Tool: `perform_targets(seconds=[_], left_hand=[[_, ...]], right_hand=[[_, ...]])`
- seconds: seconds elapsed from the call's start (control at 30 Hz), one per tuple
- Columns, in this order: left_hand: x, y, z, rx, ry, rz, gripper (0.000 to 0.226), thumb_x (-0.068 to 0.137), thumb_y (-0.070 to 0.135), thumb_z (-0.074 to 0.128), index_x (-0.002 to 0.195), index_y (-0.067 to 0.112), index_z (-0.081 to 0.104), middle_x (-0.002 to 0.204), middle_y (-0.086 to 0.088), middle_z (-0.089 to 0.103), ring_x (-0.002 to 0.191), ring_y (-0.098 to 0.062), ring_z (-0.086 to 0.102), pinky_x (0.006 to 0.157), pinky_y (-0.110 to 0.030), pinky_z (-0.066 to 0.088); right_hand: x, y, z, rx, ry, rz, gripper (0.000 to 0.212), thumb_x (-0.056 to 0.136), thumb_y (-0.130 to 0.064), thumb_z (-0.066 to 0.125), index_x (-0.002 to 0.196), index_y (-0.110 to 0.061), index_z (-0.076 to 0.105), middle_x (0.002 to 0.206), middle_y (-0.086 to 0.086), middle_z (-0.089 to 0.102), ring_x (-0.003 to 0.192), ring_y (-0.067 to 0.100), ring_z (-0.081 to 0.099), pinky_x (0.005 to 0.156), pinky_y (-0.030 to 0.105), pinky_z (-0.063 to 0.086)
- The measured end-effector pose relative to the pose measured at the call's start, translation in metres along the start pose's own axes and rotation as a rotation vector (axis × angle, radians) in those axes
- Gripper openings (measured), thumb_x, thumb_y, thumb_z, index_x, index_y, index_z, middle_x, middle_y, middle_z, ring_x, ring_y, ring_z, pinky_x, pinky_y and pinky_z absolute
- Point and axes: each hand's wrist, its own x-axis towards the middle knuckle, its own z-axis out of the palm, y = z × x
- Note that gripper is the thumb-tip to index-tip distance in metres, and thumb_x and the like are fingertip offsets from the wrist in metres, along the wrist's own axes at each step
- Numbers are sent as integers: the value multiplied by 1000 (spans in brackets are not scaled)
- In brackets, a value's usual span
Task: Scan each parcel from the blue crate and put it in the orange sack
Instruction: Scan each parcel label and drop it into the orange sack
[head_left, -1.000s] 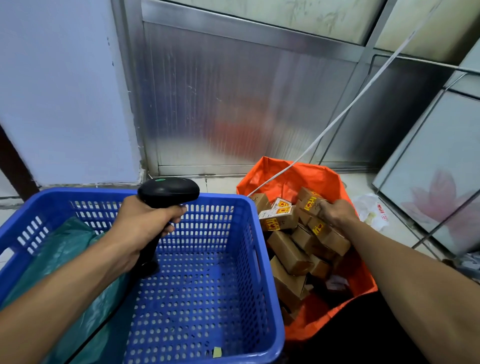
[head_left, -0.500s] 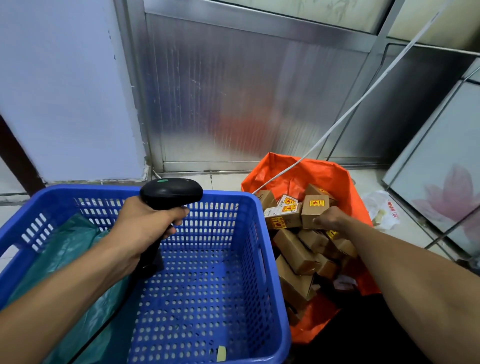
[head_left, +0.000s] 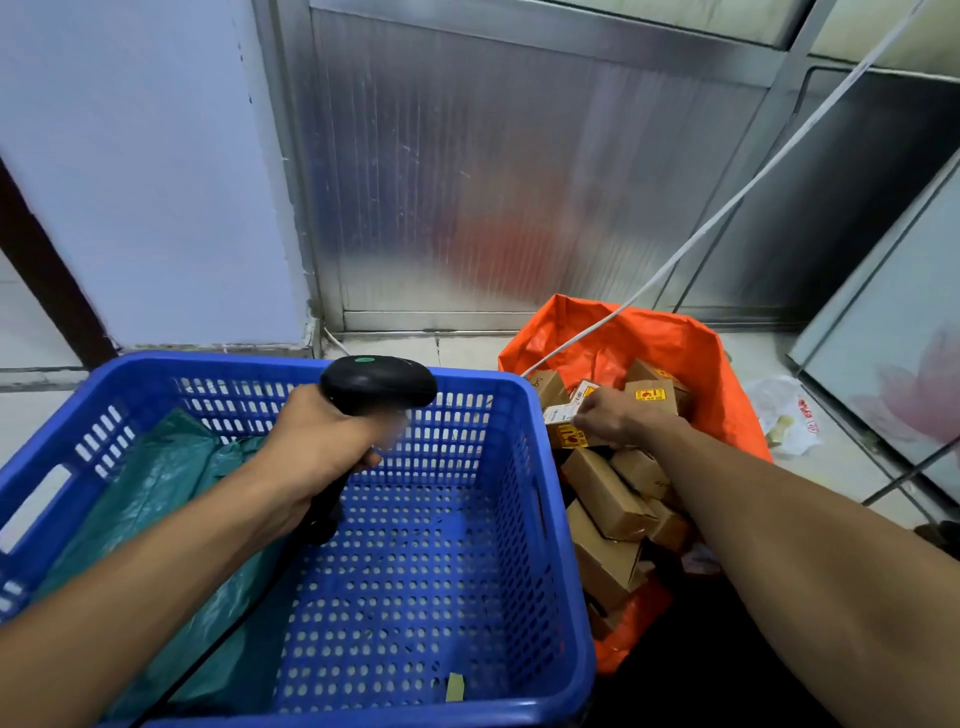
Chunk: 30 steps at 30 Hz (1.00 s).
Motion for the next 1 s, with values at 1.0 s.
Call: perform_targets(seconds=[1.0], left_hand=[[-3, 25, -105, -108, 41, -36, 7, 88, 6, 69, 81, 4, 70, 71, -8, 66, 58, -15, 55, 55, -25, 46]], right_hand=[[-10, -208, 244, -106, -292, -191, 63, 102, -29, 48, 156, -11, 21, 161, 19, 16, 146, 42, 21, 113, 49, 33]])
